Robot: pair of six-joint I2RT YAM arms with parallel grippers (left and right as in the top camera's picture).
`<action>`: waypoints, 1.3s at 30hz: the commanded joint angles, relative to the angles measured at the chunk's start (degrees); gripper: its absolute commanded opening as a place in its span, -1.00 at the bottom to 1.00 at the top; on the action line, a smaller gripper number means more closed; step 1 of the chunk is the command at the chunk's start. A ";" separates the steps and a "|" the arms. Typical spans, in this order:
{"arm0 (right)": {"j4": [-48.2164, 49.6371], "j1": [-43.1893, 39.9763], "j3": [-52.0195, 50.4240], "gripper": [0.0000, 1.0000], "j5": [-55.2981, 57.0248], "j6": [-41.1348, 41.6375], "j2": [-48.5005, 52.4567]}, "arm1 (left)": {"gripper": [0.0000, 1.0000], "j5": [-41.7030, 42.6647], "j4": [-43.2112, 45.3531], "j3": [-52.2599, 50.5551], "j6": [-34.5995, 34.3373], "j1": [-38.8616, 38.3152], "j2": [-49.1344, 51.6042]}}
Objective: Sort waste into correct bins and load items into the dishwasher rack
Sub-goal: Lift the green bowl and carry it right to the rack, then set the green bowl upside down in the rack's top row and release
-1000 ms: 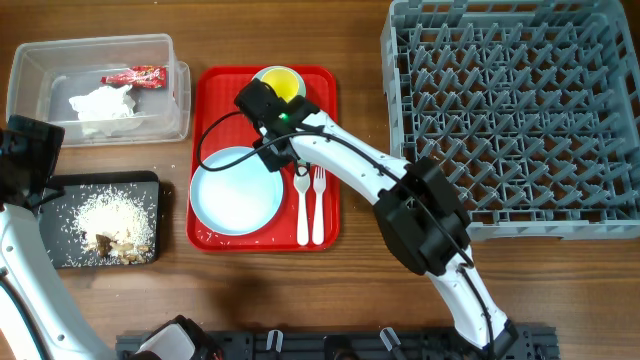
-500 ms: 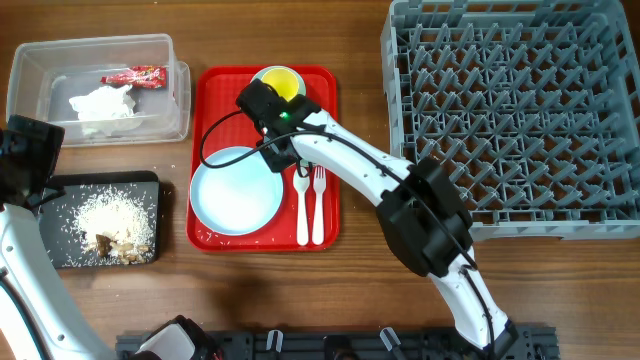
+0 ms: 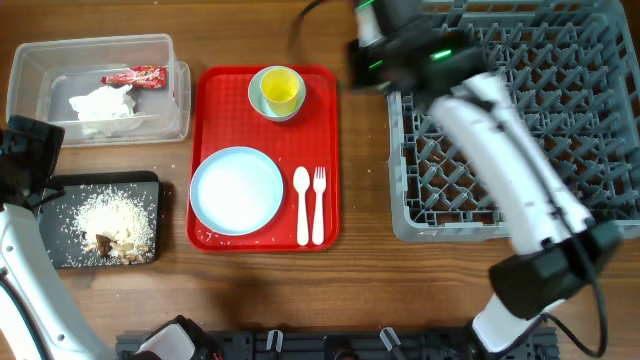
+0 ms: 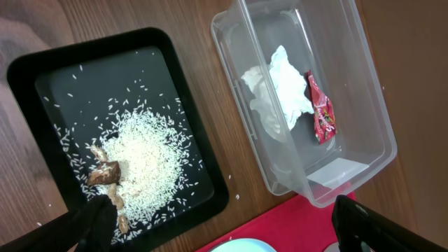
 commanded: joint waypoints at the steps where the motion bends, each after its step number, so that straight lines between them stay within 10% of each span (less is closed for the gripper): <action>1: 1.11 -13.68 0.87 -0.91 -19.19 -6.14 0.85 | 1.00 0.02 0.13 0.68 0.07 0.33 -0.11; 8: 13.16 -33.16 0.87 -0.91 -53.55 -8.31 8.94 | 1.00 0.02 0.15 0.68 0.07 0.33 -0.11; 14: 40.00 -39.45 0.87 -0.91 -81.48 9.35 20.59 | 1.00 0.02 0.15 0.68 0.07 0.33 -0.11; 21: 53.64 -39.87 0.87 -0.91 -78.84 39.69 29.77 | 1.00 0.02 0.15 0.68 0.07 0.33 -0.11; 39: 50.64 -45.00 0.87 -0.90 -77.94 40.70 30.21 | 1.00 0.02 0.15 0.68 0.07 0.33 -0.11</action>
